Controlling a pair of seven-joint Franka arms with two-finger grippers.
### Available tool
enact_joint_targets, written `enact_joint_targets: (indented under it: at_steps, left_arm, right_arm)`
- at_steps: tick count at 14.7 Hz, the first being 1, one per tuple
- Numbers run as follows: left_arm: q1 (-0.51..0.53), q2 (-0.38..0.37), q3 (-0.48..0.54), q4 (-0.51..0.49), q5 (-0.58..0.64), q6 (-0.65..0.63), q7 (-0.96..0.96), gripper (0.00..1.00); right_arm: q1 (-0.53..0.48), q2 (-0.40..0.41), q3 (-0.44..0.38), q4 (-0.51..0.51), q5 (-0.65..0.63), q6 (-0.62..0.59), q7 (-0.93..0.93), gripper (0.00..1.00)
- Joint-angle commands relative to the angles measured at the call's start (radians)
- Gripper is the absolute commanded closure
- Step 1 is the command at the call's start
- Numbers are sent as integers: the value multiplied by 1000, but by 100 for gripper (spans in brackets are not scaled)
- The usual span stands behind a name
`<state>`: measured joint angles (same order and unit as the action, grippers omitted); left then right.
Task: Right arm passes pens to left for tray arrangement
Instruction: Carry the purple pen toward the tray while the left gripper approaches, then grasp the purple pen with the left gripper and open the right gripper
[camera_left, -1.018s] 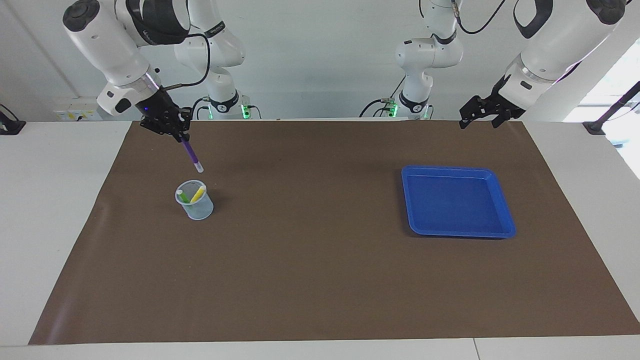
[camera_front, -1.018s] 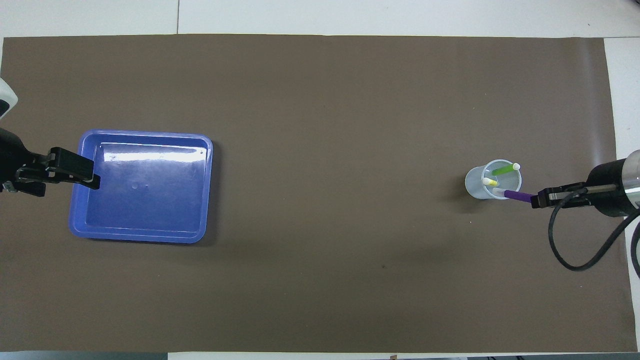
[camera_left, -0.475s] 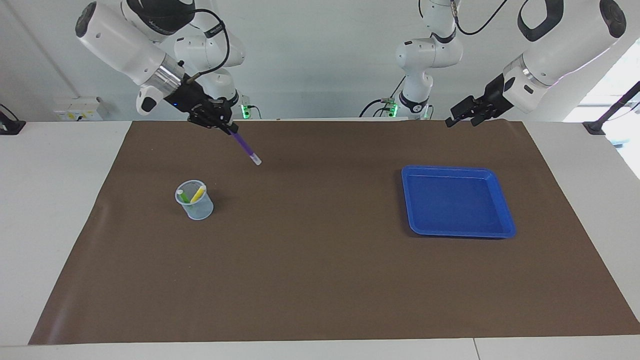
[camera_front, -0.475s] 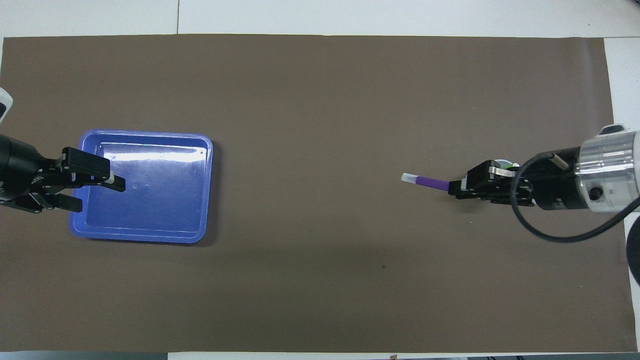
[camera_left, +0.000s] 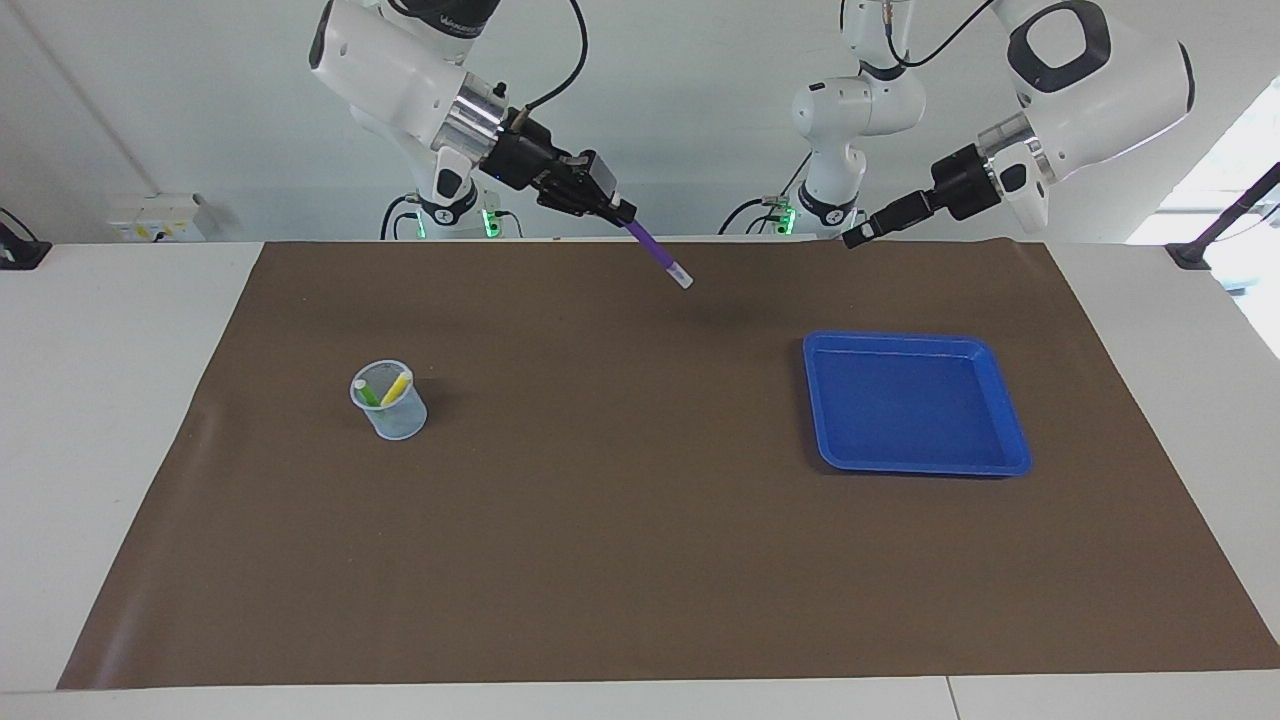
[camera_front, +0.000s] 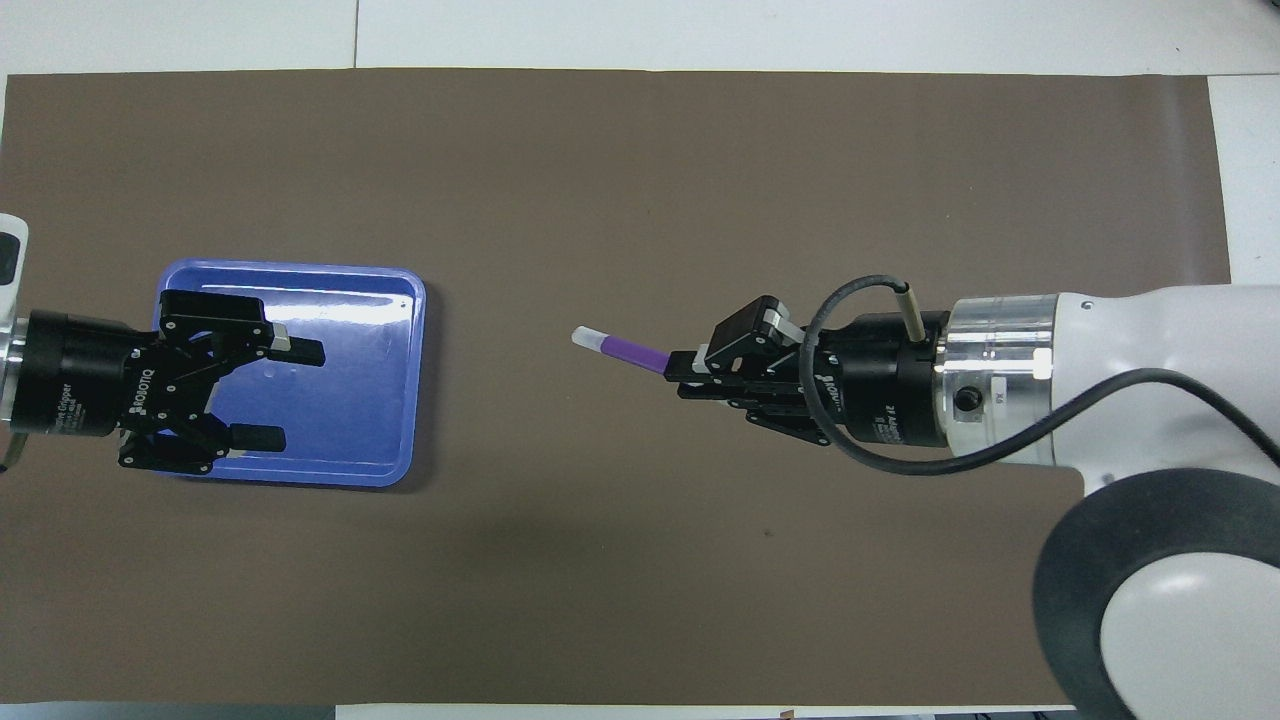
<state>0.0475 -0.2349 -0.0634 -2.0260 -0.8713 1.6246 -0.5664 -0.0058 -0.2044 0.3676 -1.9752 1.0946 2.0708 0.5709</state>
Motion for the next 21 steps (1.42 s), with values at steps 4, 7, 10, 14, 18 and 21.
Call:
enact_joint_targets:
  at_steps: [4,7,10,14,18,21]
  left_arm:
    - [-9,-81,-10,-115,-192,176,-314,0]
    - [-44,-81,-10,-128,-251,303,-420,0]
    - [-106,-83,-10,-137,-270,348,-467,0]
    - [-130,-84,-12,-137,-268,333,-526,0]
    - [-143,-87,-12,-137,-267,328,-546,7]
    - [-144,-92,-12,-137,-267,328,-550,15]
  right_arm:
    - [-11,100,91,145,48,35,266,100]
    - [-11,143,117,174,85,41,319,100]
    - [-11,186,175,193,88,113,385,100]
    - [-11,227,228,220,83,169,435,100]
    - [-11,226,234,220,74,170,435,100]
    - [-10,226,234,219,73,169,435,100]
